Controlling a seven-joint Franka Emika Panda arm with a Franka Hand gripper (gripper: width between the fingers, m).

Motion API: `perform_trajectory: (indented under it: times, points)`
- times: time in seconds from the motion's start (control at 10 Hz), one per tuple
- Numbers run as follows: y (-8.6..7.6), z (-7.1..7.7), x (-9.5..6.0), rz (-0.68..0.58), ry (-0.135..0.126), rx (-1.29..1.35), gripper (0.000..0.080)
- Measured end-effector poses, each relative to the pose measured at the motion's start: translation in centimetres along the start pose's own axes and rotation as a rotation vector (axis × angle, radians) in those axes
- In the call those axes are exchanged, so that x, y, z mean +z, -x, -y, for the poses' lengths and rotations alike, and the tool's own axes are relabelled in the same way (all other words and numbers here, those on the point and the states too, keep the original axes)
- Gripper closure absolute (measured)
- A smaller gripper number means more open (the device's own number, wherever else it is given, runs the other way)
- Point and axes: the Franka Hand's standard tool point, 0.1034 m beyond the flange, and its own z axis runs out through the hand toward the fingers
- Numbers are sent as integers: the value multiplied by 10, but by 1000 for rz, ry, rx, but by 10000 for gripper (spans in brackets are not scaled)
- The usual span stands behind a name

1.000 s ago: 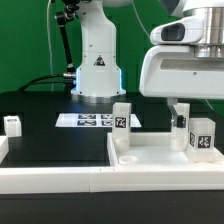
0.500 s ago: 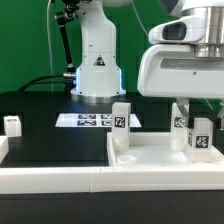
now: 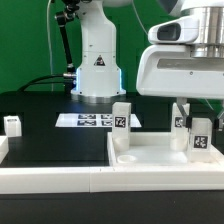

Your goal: Assemble square table

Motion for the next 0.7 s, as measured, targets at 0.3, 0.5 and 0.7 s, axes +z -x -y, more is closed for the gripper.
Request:
perform_trajectory:
  times: [0.3, 0.5, 0.7]
  points:
    - [-2, -15, 0, -9, 16, 252, 509]
    - [-3, -21, -1, -28, 22, 400, 499]
    - [-4, -24, -1, -30, 28, 474, 496]
